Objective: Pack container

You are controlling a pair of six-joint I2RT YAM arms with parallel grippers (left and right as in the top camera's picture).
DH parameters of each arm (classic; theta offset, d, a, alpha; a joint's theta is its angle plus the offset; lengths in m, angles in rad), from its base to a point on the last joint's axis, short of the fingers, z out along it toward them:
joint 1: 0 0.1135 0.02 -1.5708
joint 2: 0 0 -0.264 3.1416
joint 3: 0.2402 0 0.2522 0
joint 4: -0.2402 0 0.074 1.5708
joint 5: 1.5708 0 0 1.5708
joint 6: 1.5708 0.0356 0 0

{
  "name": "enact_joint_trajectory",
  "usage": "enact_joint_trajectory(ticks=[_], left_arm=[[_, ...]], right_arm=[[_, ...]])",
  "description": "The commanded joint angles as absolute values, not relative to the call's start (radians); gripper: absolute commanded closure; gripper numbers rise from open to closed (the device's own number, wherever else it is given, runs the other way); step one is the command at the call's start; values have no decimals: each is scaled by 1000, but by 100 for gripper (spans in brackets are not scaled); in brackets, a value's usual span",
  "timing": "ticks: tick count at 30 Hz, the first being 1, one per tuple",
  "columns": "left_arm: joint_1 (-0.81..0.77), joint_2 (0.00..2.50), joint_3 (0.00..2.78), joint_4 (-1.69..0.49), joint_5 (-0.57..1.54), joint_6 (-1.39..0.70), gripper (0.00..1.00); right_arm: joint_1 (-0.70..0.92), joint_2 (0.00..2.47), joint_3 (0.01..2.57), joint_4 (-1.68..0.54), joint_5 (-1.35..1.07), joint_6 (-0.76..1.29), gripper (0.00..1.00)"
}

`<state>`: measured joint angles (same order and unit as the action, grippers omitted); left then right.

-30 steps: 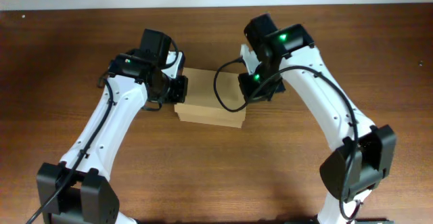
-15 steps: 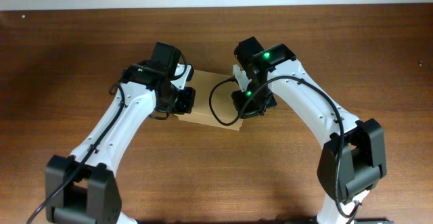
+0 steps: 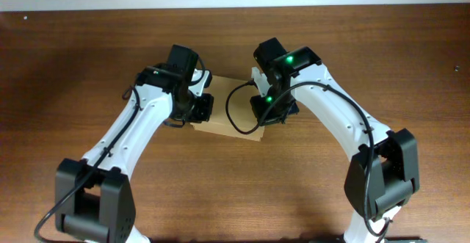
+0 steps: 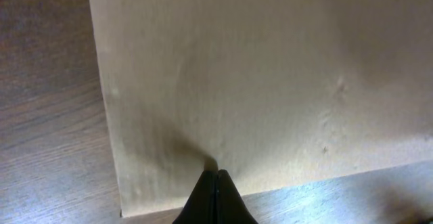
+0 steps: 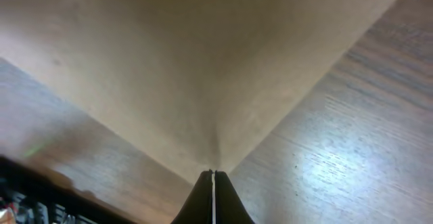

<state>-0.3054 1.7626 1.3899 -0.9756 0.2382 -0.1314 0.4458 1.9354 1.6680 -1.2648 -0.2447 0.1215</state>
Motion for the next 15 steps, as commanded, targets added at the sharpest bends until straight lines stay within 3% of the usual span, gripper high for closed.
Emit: enact_joint_trajectory(ticks=[1,7,13,15], left_arm=[[-290,1764,1522,-1018,221,-131,98],[-250,1745,1846,-1202,56,-129,96],[-198,1744,2114,-1332,-9,-117,89],[-179,1744,2190,-1368,-20,-117,82]], right_arm=[[397,1906,1784,-1293,-246,108,96],[266,1898,2013,-1413,-171,108,96],[146,1883,2275,-1498,-171,107,96],[121,1874,2375,-1509,-171,92,96]])
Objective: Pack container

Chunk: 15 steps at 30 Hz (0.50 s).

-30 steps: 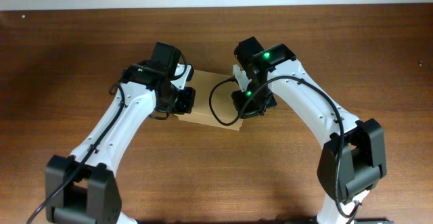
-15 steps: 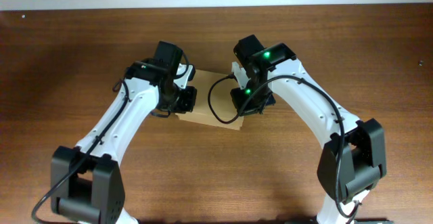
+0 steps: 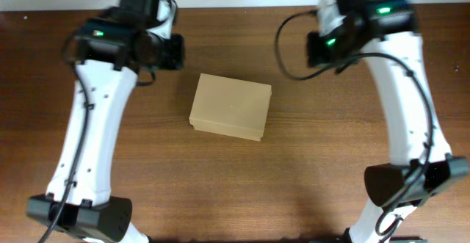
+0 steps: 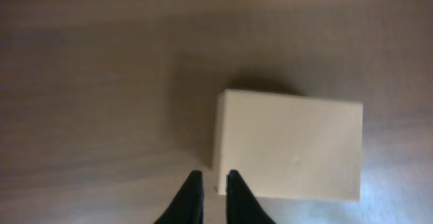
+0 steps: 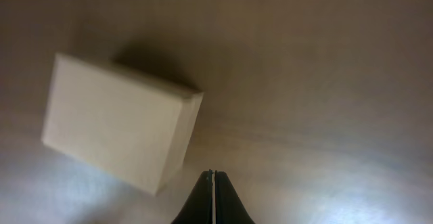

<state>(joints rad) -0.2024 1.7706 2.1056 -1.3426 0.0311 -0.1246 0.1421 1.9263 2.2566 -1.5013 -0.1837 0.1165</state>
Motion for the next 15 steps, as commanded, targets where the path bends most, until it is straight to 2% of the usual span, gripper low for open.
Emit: enact_joint_trajectory(ticks=[1,3,4,5,6,7,8,9,15], left_arm=[[-172,1744,2230,-1384,-29,-117,79],[-161,1744,2300,-1400,-67,-117,76],[-159,1744,2335,-1400,-95,-117,74],[-157,1744,2365,-1399,-122,-117,68],[-158,1744,2400,-1394,-159,-117,56],[-158,1744,2434,-1386,-198,-118,39],[-158,1744,2462,-1377,-230,-118,13],[-158,1744,2495,-1364,-263,-118,0],[-158,1744,2656,-1283,-364,-117,0]], right_arm=[[113,1868,2420,-1508,-171,84,96],[101,1856,2511,-1493,-171,67,95],[96,1851,2566,-1480,-170,59,84],[96,1848,2614,-1466,-167,59,70],[96,1845,2663,-1449,-167,59,57],[96,1843,2712,-1429,-168,59,34],[96,1842,2760,-1409,-168,59,14],[96,1840,2813,-1385,-168,59,1],[96,1837,3053,-1311,-168,59,1]])
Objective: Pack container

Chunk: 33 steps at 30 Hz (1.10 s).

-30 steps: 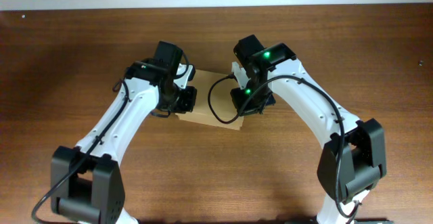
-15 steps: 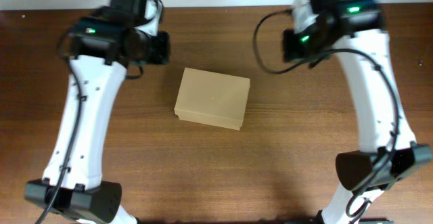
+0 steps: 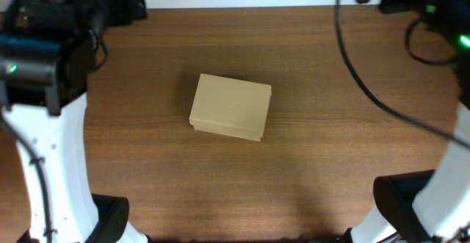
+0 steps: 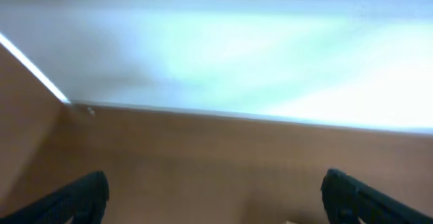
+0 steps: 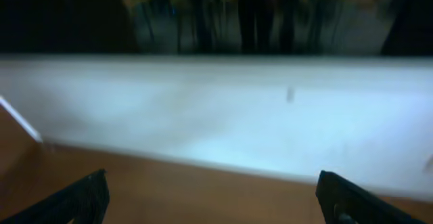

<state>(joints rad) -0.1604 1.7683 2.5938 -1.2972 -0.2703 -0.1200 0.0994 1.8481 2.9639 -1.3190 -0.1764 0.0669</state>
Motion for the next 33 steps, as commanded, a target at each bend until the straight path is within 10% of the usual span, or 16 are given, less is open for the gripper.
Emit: enact_joint_trajectory(ticks=[1,33], left_arm=[[-158,1744,2667,-1278,-365,-118,0],[-158,1744,2684,-1567,-363,-118,0]], right_arm=[[96,1837,3078,-1307,-168,59,1],[97,1831,3138,-1665,-171,59,1]])
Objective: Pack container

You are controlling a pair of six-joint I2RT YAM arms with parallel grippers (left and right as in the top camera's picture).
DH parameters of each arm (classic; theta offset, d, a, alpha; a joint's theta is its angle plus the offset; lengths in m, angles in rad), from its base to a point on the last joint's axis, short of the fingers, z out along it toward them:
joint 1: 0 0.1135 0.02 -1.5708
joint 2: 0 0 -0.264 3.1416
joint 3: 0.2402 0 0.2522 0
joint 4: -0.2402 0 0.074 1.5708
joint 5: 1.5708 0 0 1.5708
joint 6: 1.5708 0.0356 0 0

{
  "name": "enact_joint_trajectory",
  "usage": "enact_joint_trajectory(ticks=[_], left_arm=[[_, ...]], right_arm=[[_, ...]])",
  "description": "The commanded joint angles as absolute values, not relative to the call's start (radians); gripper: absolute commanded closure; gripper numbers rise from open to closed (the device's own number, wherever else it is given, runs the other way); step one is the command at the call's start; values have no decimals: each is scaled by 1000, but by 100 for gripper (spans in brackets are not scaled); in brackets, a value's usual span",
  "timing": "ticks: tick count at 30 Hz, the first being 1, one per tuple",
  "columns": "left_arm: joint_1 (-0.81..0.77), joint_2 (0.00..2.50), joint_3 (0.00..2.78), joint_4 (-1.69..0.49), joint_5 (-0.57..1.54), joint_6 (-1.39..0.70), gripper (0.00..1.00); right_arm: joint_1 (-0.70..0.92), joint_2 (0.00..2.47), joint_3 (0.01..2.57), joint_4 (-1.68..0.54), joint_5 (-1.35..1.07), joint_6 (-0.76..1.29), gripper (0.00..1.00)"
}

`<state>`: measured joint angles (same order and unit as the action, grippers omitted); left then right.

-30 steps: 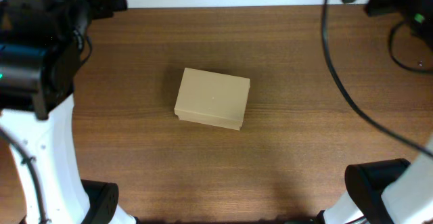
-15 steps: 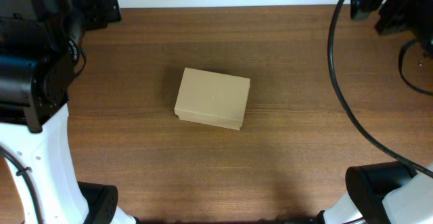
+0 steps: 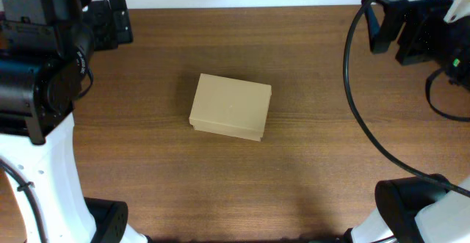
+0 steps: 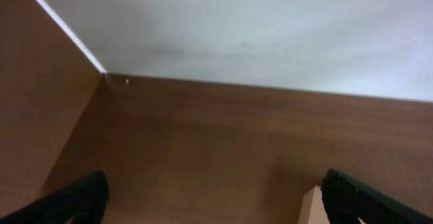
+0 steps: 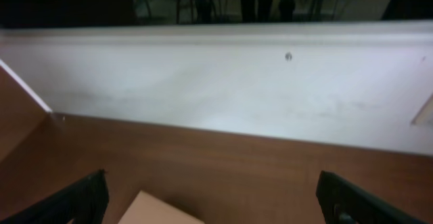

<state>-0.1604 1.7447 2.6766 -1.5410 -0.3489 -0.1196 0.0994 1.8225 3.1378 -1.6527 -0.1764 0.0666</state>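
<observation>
A closed tan cardboard box [image 3: 230,107] lies flat in the middle of the wooden table [image 3: 330,169]. My left gripper [image 3: 120,19] is raised at the back left, far from the box, wide open and holding nothing. My right gripper [image 3: 378,26] is raised at the back right, also wide open with nothing in it. In the left wrist view the left gripper [image 4: 216,200] shows only two dark fingertips [image 4: 74,198] at the bottom corners, with a corner of the box [image 4: 310,207]. The right gripper [image 5: 213,200] frames a corner of the box [image 5: 162,214].
A white wall [image 5: 223,95] runs along the table's back edge [image 4: 270,88]. Black cables [image 3: 352,89] loop from the right arm over the table's right side. Nothing else stands on the table.
Both wrist cameras have tilted down a little, so a corner of the box now shows in each. The right arm sits more in the overhead view. Both grippers stay wide open.
Both grippers were shut with their tips down on the box top. Then they were up and off to either side, the left slightly parted. Later both stood wide open at the table's back corners, where they remain; the box has not shifted.
</observation>
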Motion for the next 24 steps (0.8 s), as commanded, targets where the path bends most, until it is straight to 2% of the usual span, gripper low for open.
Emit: enact_joint_trajectory(ticks=[1,8,12,18,24], left_arm=[[-158,1744,2684,-1583,-363,-118,0],[-158,1744,2684,-1672,-363,-118,0],[-158,1744,2684,-1686,-363,-118,0],[-158,1744,2684,-1687,-363,-118,0],[-158,1744,2684,-1687,-363,-118,0]], right_arm=[[97,1831,3138,-1674,-171,59,1],[97,1823,3137,-1694,-157,46,1],[97,1758,3070,-1680,-21,22,1],[97,1545,2722,-1571,134,22,1],[97,1301,2301,-1229,143,22,1]])
